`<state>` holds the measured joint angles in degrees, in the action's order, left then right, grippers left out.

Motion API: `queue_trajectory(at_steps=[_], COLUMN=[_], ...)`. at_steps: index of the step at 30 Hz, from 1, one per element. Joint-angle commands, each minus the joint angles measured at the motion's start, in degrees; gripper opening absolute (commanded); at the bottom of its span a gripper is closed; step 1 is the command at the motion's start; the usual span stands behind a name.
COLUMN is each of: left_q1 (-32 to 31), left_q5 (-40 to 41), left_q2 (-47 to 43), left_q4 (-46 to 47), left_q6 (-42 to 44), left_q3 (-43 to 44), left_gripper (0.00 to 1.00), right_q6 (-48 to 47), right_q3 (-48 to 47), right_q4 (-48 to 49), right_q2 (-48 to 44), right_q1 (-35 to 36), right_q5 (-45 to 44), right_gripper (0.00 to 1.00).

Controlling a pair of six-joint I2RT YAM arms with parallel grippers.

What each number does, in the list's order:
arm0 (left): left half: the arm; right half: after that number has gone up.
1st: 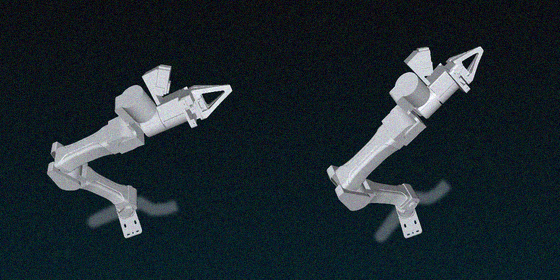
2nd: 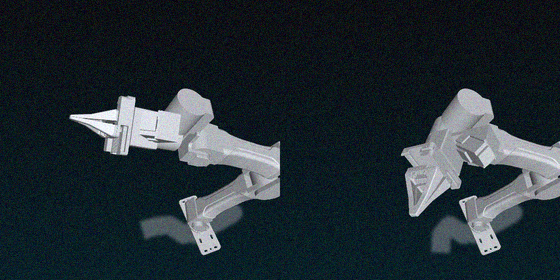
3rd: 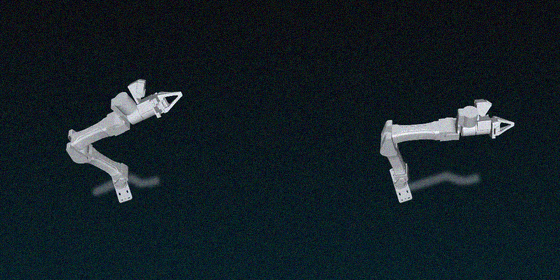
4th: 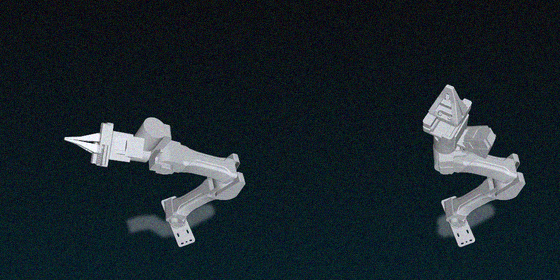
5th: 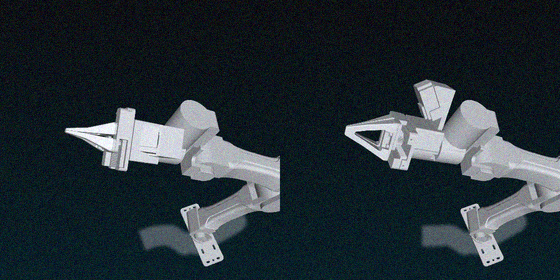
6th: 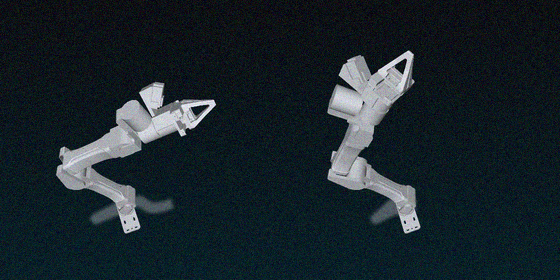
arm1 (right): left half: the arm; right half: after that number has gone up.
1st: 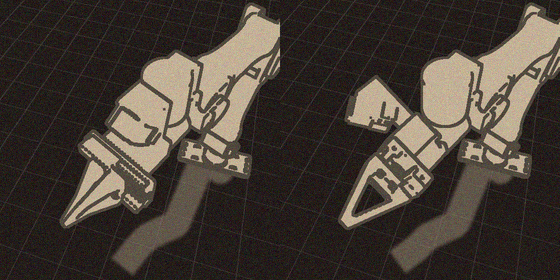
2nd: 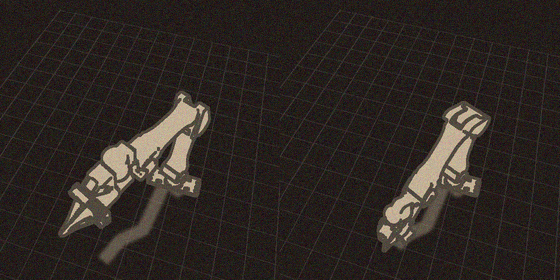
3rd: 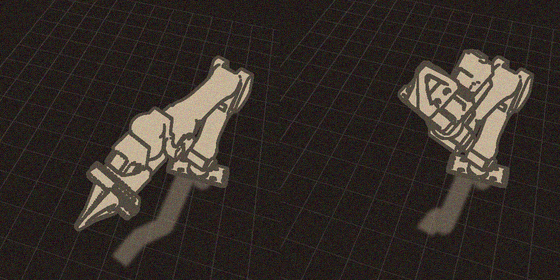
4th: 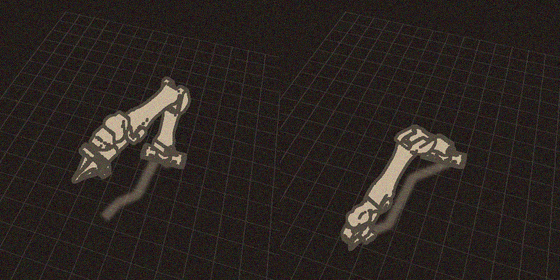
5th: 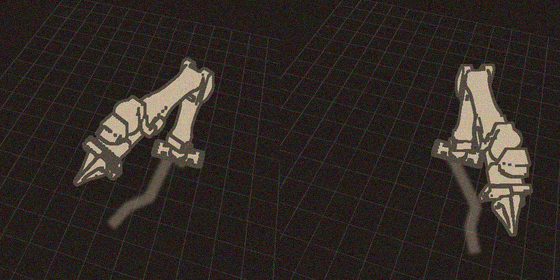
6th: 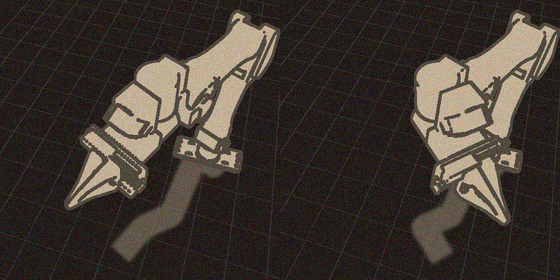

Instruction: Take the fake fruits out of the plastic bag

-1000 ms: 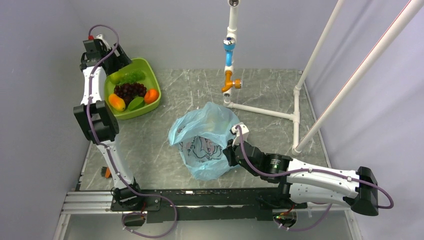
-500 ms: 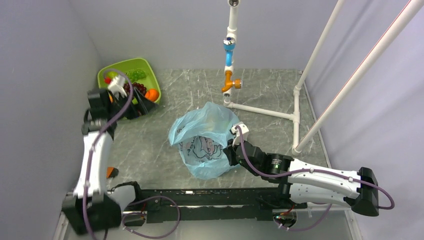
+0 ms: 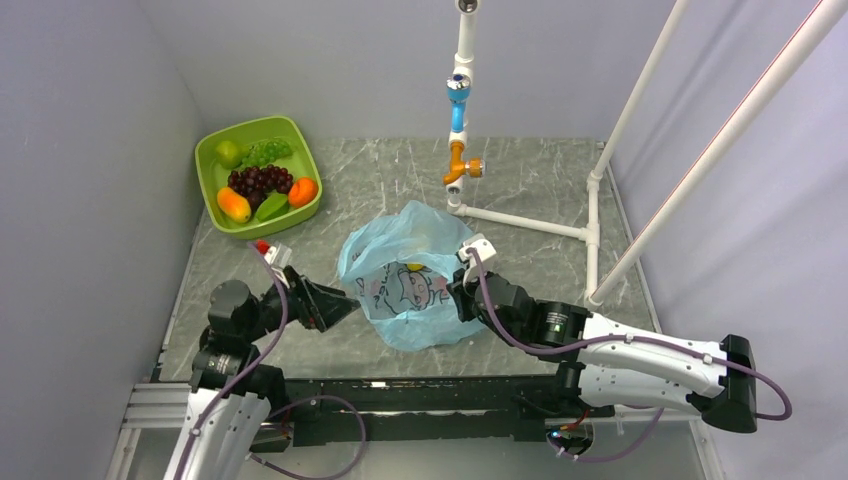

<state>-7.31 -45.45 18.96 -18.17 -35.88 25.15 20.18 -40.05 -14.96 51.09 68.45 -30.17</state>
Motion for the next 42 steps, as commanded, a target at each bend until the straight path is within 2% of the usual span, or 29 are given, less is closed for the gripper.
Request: queue_trajectory(at_steps=[1,5,8,13,17,19,20,24,28,33,37,42], left_q1=[-5.14,-10.46,-17.73,-29.02,-38.19,-39.73,-40.04,-42.08,-45.25,-47.31,-47.31,-47.27], left_q5=[2.94,5.65,13.38,23.90,33.77,36.53,36.37,36.47,35.49,37.80,41.11,44.92], left_q2=[-3.60,3.43,6.96,13.88,23.97,28.40,29.73,31.57,38.31,44.88,47.48,46.50], left_q4=[14.05,10.04,9.36,18.94,19.99,19.86,21.02,28.98,33.24,42.27,49.17,53.39], left_q6=[-10.50,-6.08,-3.56,-3.20,0.27,0.51,0.48,-1.43,-3.52,-5.96,-6.21,-7.39], left_q3=[-2.83,0.97,2.58,2.57,6.53,7.65,7.54,3.33,1.46,-0.25,-2.04,-4.68], left_gripper=[0.85,0.80,0.77,0.75,0.70,0.58,0.55,0.53,0.51,0.43,0.44,0.43], right_q6=[-3.58,-3.75,-3.89,-3.76,-4.48,-4.39,-4.32,-3.74,-2.72,-1.13,2.35,3.91], right_q3=[-3.38,-4.68,-5.68,-7.86,-7.47,-7.26,-6.97,-5.23,-2.75,-1.55,-3.18,-6.63], right_q4=[1.01,0.12,0.24,0.85,1.78,1.69,1.83,2.46,3.91,5.73,5.95,10.06], right_q2=[0.55,0.18,0.21,1.70,2.40,2.32,2.12,-0.34,-3.18,-5.22,-6.07,-0.83], right_q1=[-0.15,-0.15,-0.12,-0.25,-0.23,-0.20,-0.17,-0.28,-0.27,-0.21,-0.20,-0.17], right_q5=[-1.57,-1.46,-0.99,-0.01,0.62,0.56,0.48,0.59,1.20,6.65,9.36,19.03], right_gripper=[0.00,0.00,0.00,0.00,0.00,0.00,0.00,0.00,0.00,0.00,0.00,0.00])
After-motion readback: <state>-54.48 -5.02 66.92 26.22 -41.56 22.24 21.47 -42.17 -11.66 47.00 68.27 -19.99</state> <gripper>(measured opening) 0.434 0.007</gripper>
